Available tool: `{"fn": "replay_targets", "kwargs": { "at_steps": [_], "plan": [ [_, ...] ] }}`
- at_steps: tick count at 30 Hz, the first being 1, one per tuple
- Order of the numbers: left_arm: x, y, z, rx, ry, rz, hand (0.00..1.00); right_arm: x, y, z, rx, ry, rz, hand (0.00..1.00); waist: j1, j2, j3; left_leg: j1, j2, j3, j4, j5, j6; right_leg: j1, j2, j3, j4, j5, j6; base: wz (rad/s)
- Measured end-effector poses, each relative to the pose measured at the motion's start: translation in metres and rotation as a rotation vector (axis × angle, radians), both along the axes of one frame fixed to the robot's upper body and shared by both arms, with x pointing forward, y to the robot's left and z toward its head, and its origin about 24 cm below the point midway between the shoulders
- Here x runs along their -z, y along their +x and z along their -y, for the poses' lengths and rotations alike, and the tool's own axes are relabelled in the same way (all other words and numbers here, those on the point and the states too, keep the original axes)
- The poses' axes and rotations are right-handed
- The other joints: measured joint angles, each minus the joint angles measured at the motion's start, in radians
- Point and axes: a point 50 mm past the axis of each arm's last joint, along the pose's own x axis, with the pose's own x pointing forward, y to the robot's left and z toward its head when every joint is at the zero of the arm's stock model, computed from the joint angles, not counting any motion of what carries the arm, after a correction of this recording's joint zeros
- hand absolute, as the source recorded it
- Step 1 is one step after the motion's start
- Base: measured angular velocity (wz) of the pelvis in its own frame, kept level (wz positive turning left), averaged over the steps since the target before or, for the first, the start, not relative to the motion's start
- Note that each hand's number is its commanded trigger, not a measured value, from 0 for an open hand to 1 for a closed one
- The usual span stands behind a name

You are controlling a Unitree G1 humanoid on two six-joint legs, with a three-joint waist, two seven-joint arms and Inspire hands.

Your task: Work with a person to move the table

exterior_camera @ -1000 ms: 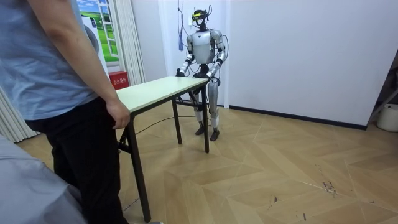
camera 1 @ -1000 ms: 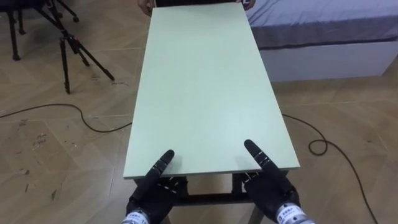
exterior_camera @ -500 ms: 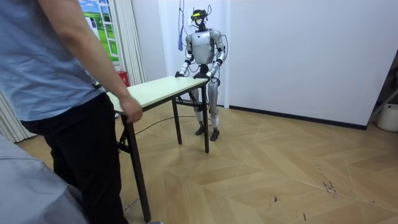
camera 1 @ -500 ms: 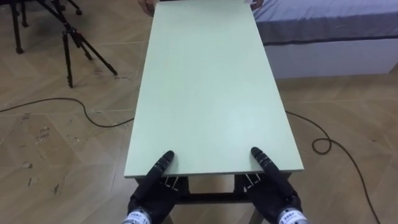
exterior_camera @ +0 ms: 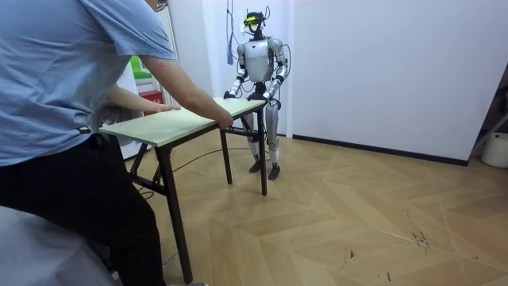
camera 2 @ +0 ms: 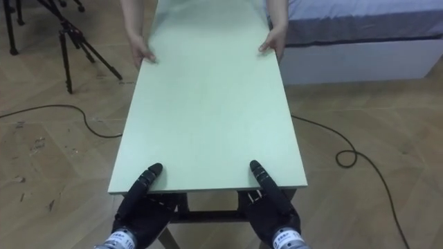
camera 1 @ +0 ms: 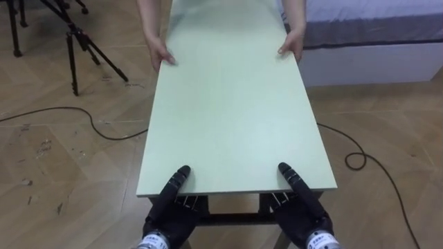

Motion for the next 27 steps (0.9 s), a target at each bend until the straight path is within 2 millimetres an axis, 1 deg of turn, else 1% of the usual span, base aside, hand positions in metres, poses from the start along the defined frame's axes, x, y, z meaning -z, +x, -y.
{"fn": "replay_targets", "kwargs": {
  "at_steps": [9, 11, 16, 17, 18, 21, 24, 27],
  "plan": [
    [0.001, -0.001, -0.001, 0.009, 0.019, -0.002, 1.00, 0.000, 0.000, -0.001, -0.001, 0.001, 0.000, 1.00, -0.004, 0.002, -0.0012, -0.002, 0.000, 0.001, 0.001, 0.000, 0.000, 0.004, 0.001, 0.000, 0.002, 0.000, 0.000, 0.00],
    [0.000, -0.001, -0.001, 0.009, 0.016, 0.006, 1.00, -0.003, 0.001, -0.002, -0.007, 0.007, 0.018, 1.00, 0.000, 0.003, -0.0023, -0.004, 0.000, 0.001, 0.001, 0.000, 0.000, 0.003, 0.001, 0.000, 0.002, 0.000, 0.000, 0.00],
    [-0.011, 0.003, 0.002, -0.018, -0.004, 0.077, 1.00, -0.017, 0.008, -0.005, -0.016, 0.028, 0.100, 1.00, 0.002, 0.006, -0.0063, 0.000, 0.001, 0.001, -0.002, 0.001, 0.000, 0.003, 0.001, -0.003, 0.003, 0.002, -0.002, 0.00],
    [-0.014, 0.003, 0.001, -0.021, -0.003, 0.090, 1.00, -0.019, 0.009, -0.006, -0.016, 0.034, 0.110, 1.00, 0.001, 0.008, -0.0100, -0.002, 0.001, 0.002, -0.003, 0.002, -0.001, 0.001, 0.002, -0.003, 0.003, 0.002, -0.002, 0.00],
    [-0.017, 0.002, 0.001, -0.027, -0.002, 0.103, 1.00, -0.021, 0.009, -0.006, -0.018, 0.040, 0.121, 1.00, -0.002, 0.009, -0.0119, -0.003, 0.001, 0.003, -0.003, 0.002, -0.001, 0.001, 0.002, -0.002, 0.004, 0.002, -0.003, 0.00],
    [-0.024, 0.000, 0.001, -0.044, 0.012, 0.144, 1.00, -0.023, 0.005, -0.010, -0.010, 0.065, 0.154, 1.00, -0.005, 0.010, -0.0126, -0.003, 0.000, 0.004, -0.005, 0.003, -0.002, 0.002, 0.003, -0.001, 0.007, 0.002, -0.003, -0.01],
    [-0.030, 0.000, -0.001, -0.051, 0.048, 0.185, 1.00, -0.024, 0.000, -0.015, -0.002, 0.104, 0.181, 1.00, -0.004, 0.003, -0.0145, -0.003, 0.000, 0.007, -0.003, 0.004, -0.004, -0.002, 0.005, 0.001, 0.008, 0.002, -0.003, 0.00],
    [-0.037, 0.002, 0.001, -0.055, 0.064, 0.233, 1.00, -0.025, -0.001, -0.019, 0.013, 0.121, 0.212, 1.00, -0.004, -0.004, -0.0132, -0.020, 0.000, 0.006, 0.002, 0.004, -0.003, -0.020, 0.004, 0.001, 0.015, 0.002, -0.003, 0.00]
  ]
}}
